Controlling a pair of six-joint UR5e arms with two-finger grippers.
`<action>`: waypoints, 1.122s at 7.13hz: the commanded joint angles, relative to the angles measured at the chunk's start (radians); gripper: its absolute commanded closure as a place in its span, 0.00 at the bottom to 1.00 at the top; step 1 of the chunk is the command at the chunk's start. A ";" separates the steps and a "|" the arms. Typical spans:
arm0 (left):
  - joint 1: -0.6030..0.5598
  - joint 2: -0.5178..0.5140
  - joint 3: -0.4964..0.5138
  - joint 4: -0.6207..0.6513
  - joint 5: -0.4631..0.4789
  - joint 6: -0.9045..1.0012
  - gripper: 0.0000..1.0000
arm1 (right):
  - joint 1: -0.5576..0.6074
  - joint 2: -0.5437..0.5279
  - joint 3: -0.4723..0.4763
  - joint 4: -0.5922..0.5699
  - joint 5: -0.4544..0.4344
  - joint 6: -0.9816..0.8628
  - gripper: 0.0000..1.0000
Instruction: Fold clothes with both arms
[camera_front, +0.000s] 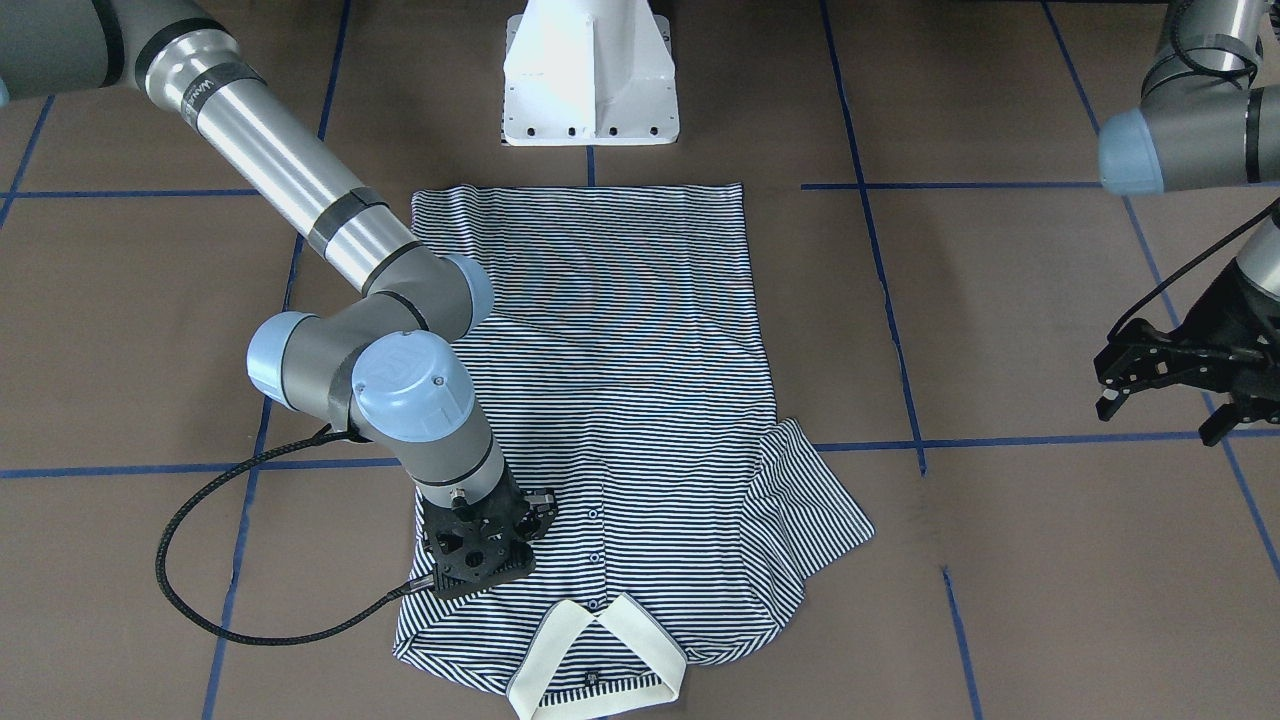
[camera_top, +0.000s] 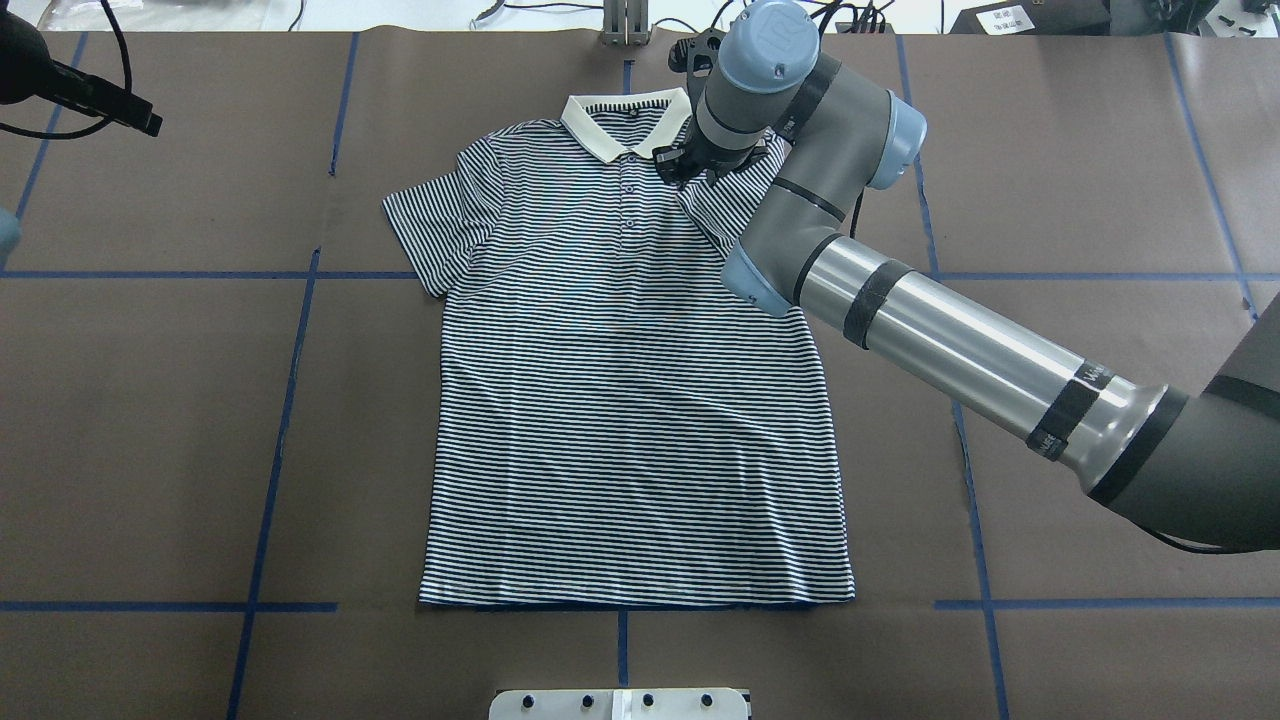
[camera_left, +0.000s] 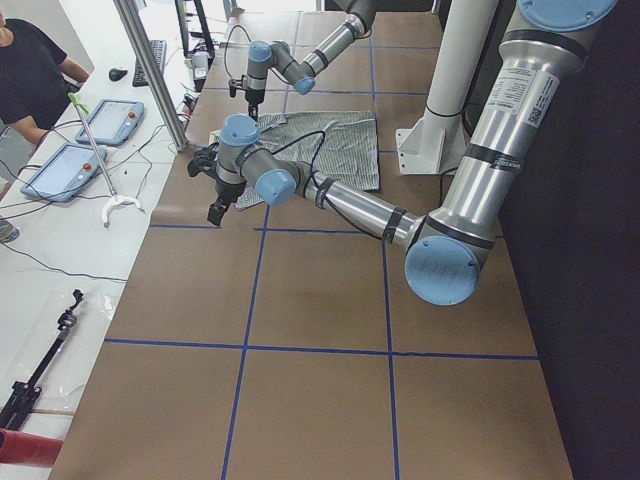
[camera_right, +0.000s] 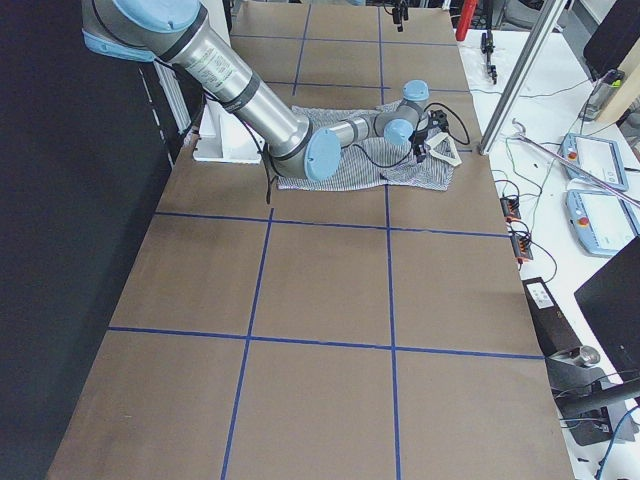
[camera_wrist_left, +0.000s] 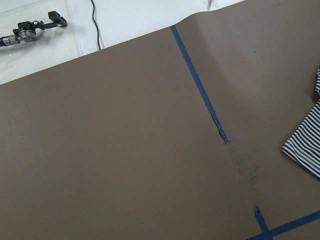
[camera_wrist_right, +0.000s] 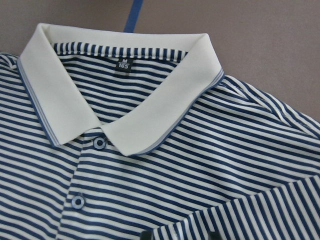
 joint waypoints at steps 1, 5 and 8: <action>0.070 -0.023 0.015 -0.062 0.018 -0.237 0.00 | 0.008 -0.091 0.204 -0.137 0.099 0.084 0.00; 0.353 -0.212 0.234 -0.161 0.326 -0.681 0.00 | 0.118 -0.278 0.601 -0.561 0.206 0.031 0.00; 0.389 -0.285 0.433 -0.264 0.412 -0.690 0.00 | 0.184 -0.354 0.636 -0.557 0.264 -0.057 0.00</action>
